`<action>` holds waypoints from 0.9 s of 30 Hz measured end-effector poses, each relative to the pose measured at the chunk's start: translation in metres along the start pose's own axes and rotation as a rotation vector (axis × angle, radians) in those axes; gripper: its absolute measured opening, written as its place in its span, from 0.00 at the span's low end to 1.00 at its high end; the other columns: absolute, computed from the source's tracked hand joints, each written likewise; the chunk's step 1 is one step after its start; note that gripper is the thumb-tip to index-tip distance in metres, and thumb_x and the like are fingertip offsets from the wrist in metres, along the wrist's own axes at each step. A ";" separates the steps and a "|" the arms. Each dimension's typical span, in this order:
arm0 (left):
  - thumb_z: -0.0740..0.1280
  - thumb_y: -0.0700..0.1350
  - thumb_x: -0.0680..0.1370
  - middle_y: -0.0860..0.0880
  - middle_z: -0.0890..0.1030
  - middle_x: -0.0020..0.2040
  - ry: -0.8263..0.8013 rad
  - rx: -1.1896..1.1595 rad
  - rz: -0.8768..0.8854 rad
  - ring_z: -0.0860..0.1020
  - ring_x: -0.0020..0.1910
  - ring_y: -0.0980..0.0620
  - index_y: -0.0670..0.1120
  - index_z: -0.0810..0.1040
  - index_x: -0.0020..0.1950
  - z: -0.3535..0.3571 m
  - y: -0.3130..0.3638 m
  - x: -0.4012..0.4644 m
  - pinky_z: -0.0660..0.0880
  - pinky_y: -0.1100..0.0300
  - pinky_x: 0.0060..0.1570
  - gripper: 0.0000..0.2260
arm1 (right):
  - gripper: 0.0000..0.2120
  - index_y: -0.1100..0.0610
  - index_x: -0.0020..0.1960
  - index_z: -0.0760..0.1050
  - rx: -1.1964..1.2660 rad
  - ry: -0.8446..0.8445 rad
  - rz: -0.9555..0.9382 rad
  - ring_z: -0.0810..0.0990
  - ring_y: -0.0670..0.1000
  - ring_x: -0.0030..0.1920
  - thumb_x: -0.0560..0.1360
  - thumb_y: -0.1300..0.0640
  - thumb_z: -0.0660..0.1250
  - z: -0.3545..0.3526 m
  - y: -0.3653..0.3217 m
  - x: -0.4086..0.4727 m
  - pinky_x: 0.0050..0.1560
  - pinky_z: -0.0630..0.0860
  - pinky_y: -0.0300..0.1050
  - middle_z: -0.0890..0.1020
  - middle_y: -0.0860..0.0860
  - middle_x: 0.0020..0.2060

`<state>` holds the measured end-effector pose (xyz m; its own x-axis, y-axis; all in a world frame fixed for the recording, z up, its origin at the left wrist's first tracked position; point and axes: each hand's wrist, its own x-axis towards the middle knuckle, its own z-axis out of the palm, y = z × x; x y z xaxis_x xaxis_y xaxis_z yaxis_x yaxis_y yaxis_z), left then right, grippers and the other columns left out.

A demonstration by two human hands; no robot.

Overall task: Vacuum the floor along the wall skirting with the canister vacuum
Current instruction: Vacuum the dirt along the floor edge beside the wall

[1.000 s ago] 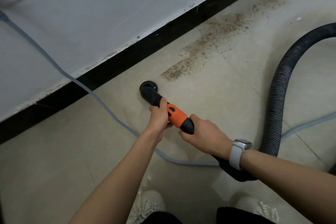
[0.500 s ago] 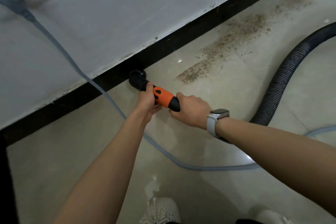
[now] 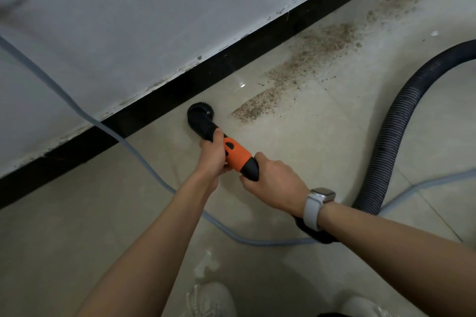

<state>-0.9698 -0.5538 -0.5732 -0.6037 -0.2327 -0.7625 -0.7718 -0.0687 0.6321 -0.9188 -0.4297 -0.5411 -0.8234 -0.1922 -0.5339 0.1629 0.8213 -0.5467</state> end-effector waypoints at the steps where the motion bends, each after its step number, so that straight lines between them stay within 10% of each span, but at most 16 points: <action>1: 0.53 0.53 0.83 0.42 0.74 0.61 0.007 0.003 -0.008 0.75 0.51 0.47 0.42 0.59 0.73 -0.002 -0.006 -0.007 0.75 0.52 0.42 0.23 | 0.12 0.54 0.49 0.63 0.004 -0.003 0.008 0.79 0.60 0.44 0.76 0.47 0.63 0.004 0.001 -0.008 0.40 0.73 0.48 0.80 0.56 0.45; 17: 0.55 0.52 0.82 0.39 0.72 0.64 -0.067 0.050 -0.024 0.74 0.61 0.42 0.40 0.56 0.74 0.048 -0.039 -0.044 0.73 0.45 0.61 0.24 | 0.13 0.54 0.48 0.65 0.126 0.056 0.216 0.79 0.60 0.44 0.75 0.46 0.62 0.007 0.033 -0.075 0.42 0.73 0.47 0.80 0.55 0.45; 27: 0.55 0.50 0.82 0.40 0.74 0.56 -0.022 -0.037 -0.006 0.74 0.54 0.44 0.38 0.61 0.71 0.025 -0.008 -0.013 0.74 0.49 0.47 0.22 | 0.13 0.57 0.53 0.66 0.024 0.080 0.093 0.78 0.62 0.49 0.76 0.48 0.61 0.001 0.007 -0.034 0.40 0.68 0.46 0.79 0.58 0.50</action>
<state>-0.9613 -0.5259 -0.5717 -0.6036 -0.2107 -0.7689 -0.7678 -0.1059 0.6318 -0.8895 -0.4177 -0.5273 -0.8445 -0.0715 -0.5308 0.2528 0.8205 -0.5127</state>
